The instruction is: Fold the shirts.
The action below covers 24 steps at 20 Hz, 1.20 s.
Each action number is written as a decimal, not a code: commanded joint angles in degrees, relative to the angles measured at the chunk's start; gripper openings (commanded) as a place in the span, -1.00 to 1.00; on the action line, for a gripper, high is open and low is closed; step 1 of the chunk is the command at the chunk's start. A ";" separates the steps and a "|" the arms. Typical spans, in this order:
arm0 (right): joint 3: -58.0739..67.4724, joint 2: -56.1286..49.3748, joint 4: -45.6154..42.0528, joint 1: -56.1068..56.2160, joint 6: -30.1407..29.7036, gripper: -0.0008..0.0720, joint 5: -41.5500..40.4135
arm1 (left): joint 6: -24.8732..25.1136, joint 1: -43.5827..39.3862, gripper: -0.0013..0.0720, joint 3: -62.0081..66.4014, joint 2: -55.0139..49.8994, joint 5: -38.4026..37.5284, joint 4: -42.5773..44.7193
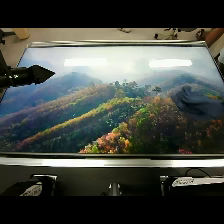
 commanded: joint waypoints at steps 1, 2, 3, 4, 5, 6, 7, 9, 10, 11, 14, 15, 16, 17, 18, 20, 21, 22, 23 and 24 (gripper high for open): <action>-4.59 1.44 -11.65 -4.90 1.03 -0.93 3.10 | -0.02 0.02 -0.90 -0.02 -0.02 -0.02 0.00; -6.82 1.95 -12.41 -4.92 1.03 -0.93 3.10 | 0.00 0.02 -0.90 -0.02 -0.02 -0.02 0.00; -9.25 2.56 -13.79 -4.90 1.03 -0.93 2.91 | 0.00 0.02 -0.90 -0.02 -0.02 -0.02 0.02; -11.65 3.34 -14.80 -4.90 1.16 -0.93 2.49 | 0.00 0.02 -0.90 -0.02 -0.02 -0.02 0.04; -14.16 4.39 -16.22 -4.90 1.46 -0.93 1.64 | 0.02 0.02 -0.90 -0.02 -0.02 -0.02 0.22; -17.05 5.84 -18.75 -4.90 2.40 -0.93 0.44 | 0.02 0.02 -0.90 -0.02 -0.02 -0.04 0.37; -19.74 7.21 -21.84 -4.90 3.43 -0.93 -0.81 | 0.00 0.02 -0.90 -0.02 -0.02 -0.04 0.37; -25.97 10.40 -25.75 -4.92 5.01 -0.93 -3.54 | 0.02 0.02 -0.90 -0.02 -0.02 -0.04 0.37; -29.11 11.82 -26.38 -4.92 5.75 -0.93 -5.05 | 0.20 0.02 -0.90 -0.02 -0.02 -0.04 0.37; -32.50 13.25 -26.47 -4.90 6.38 -0.93 -6.95 | 0.22 0.02 -0.90 -0.02 -0.02 -0.04 0.37; -40.28 16.22 -26.23 -4.90 8.48 -0.93 -11.39 | 0.22 0.02 -0.90 -0.02 -0.02 -0.04 0.37; -42.05 16.68 -26.25 -4.90 8.50 -0.93 -11.54 | 0.22 0.02 -0.90 -0.02 -0.02 -0.04 0.37; -43.56 17.03 -26.29 -4.90 8.52 -0.93 -11.58 | 0.22 0.02 -0.90 -0.02 -0.02 -0.04 0.37; -44.94 17.29 -26.34 -4.90 8.57 -0.93 -11.61 | 0.22 0.02 -0.90 -0.02 -0.02 -0.02 0.37; -45.97 17.46 -26.62 -4.90 8.55 -0.92 -11.56 | 0.22 0.02 -0.90 -0.02 -0.02 -0.04 0.37; -46.07 17.68 -30.45 -4.90 8.50 -0.47 -11.19 | 0.20 0.02 -0.90 -0.02 -0.02 -0.04 0.37; -45.11 18.03 -33.16 -4.90 7.39 0.38 -11.21 | 0.20 0.02 -0.89 -0.02 -0.02 -0.04 0.37; -43.06 18.32 -35.21 -4.90 5.40 0.97 -10.45 | 0.20 0.02 -0.90 0.00 -0.02 -0.02 0.37; -39.26 18.34 -36.00 -4.90 3.87 0.98 -8.98 | 0.20 0.02 -0.90 0.04 -0.02 0.02 0.44; -34.69 18.34 -35.06 -4.87 3.76 0.98 -8.74 | 0.15 -0.13 -0.90 0.28 -0.04 0.17 1.62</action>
